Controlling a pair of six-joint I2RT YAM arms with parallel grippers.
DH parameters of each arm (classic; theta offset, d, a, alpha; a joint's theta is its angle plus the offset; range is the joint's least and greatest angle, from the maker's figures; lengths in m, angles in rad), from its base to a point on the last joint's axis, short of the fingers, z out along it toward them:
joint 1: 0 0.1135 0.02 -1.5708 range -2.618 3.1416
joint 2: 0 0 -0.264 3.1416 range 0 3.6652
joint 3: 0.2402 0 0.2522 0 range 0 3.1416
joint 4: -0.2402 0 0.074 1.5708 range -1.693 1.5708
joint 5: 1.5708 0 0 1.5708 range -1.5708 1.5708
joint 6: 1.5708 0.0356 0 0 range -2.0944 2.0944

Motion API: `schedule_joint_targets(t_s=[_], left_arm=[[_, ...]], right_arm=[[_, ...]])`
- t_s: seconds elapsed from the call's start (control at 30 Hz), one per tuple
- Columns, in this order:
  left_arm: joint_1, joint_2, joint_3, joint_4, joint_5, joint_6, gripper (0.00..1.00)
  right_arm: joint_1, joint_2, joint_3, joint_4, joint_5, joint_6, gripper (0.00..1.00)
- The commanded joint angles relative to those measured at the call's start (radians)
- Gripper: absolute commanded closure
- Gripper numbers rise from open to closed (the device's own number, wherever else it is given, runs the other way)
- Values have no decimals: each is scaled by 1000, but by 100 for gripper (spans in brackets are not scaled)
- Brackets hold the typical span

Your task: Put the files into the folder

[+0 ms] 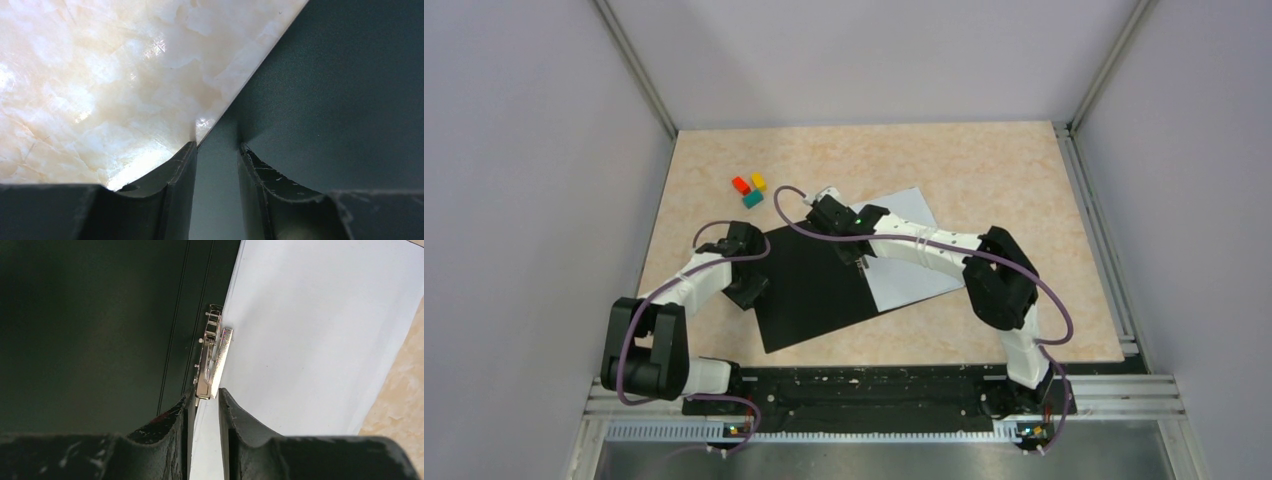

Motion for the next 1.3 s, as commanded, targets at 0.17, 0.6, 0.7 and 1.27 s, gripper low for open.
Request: schedule_joint_targets(t_s=[0.17, 0.6, 0.7, 1.27], left_arm=[[6, 55, -31, 50, 2, 1, 60], [9, 56, -33, 56, 6, 2, 61], [11, 57, -33, 55, 7, 4, 61], [24, 70, -35, 57, 13, 5, 61]], right_arm=[[12, -5, 56, 6, 10, -9, 77], [21, 3, 69, 6, 4, -6, 74], [20, 11, 73, -2, 17, -1, 75], [20, -4, 30, 6, 25, 17, 90]])
